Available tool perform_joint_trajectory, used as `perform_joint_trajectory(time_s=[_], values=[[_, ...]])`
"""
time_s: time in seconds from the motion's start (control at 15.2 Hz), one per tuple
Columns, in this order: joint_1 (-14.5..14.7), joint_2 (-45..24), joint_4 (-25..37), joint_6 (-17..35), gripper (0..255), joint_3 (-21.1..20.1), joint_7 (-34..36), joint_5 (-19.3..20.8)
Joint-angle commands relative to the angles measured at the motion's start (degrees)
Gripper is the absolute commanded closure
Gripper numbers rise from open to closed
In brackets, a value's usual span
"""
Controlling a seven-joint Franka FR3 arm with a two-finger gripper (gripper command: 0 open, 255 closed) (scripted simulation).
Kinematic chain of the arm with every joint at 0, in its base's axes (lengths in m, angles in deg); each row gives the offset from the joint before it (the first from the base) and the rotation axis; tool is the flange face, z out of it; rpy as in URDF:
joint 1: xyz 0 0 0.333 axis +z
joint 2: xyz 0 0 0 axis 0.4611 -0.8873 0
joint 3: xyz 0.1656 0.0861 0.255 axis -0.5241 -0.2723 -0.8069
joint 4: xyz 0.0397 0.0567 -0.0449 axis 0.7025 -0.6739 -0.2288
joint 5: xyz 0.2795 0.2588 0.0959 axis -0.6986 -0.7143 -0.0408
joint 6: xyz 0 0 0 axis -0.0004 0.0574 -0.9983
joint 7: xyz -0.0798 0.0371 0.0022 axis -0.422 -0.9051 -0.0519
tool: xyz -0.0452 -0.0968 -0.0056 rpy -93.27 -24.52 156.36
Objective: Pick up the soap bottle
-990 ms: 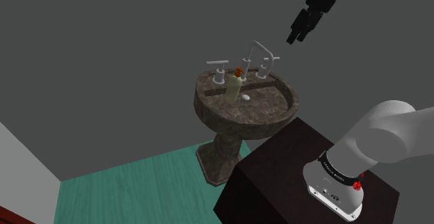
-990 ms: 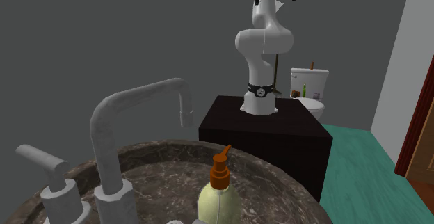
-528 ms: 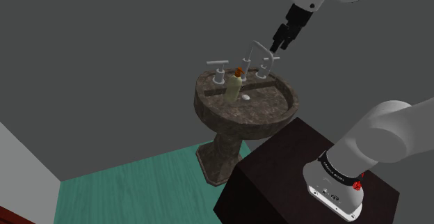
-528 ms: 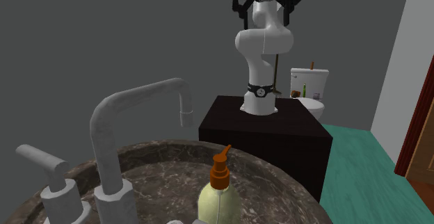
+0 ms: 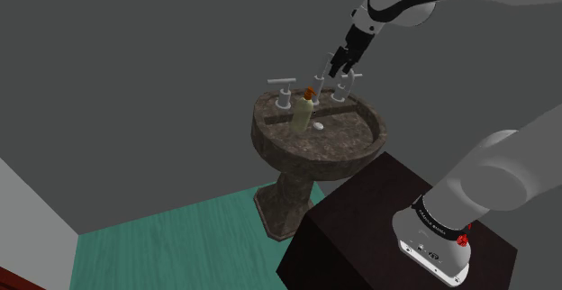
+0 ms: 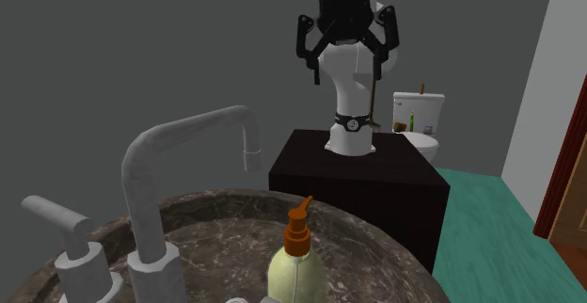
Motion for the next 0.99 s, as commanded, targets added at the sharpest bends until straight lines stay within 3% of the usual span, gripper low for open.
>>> perform_joint_trajectory(time_s=[0.0, 0.46, 0.92], values=[[-0.1, -4.3, 1.2, 3.2, 0, 0.9, -1.8, -0.8], [-0.6, -19.5, 8.8, 10.9, 0, 2.1, -7.0, -5.4], [-2.6, -34.3, 19.6, 14.9, 0, 1.3, -11.3, -9.9]])
